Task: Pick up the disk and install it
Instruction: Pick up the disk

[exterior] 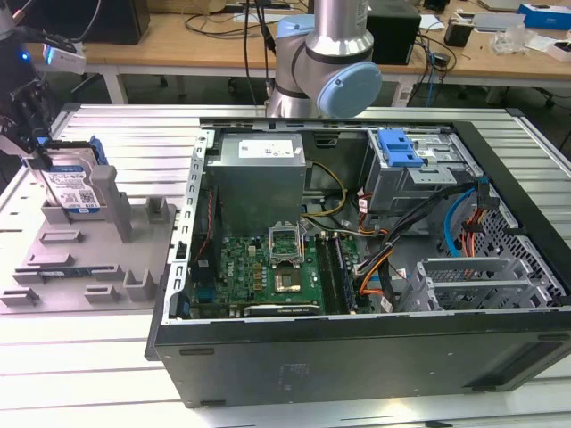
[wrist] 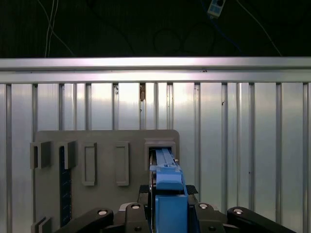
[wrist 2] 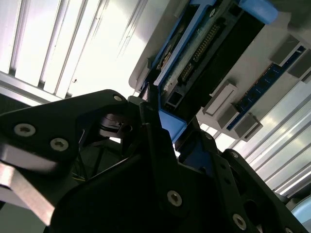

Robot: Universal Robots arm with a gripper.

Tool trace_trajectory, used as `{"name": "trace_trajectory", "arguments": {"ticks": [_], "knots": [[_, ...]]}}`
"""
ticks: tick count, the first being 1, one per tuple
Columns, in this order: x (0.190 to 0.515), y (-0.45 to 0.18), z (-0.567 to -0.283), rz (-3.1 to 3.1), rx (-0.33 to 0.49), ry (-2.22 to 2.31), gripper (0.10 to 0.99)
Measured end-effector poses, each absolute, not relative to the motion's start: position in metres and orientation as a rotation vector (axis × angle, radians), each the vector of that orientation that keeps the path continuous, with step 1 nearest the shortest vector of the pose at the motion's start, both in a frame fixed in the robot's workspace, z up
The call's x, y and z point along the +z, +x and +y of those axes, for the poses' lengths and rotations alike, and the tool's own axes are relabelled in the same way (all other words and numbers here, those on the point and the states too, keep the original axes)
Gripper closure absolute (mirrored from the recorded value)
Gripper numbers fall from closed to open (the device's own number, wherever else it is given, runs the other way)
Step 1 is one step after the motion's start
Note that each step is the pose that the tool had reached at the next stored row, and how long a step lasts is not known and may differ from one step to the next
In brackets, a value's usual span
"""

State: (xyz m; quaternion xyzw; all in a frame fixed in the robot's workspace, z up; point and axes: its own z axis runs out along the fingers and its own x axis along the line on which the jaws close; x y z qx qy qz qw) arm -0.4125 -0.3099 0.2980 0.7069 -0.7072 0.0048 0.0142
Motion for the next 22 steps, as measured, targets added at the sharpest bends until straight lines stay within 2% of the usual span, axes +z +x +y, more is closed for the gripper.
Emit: {"name": "trace_trajectory", "arguments": {"ticks": [7,22], "knots": [[0.298,-0.412,-0.310,-2.202,0.015,2.201,0.722],[0.329,-0.410,-0.310,-2.202,0.015,2.201,0.722]]}}
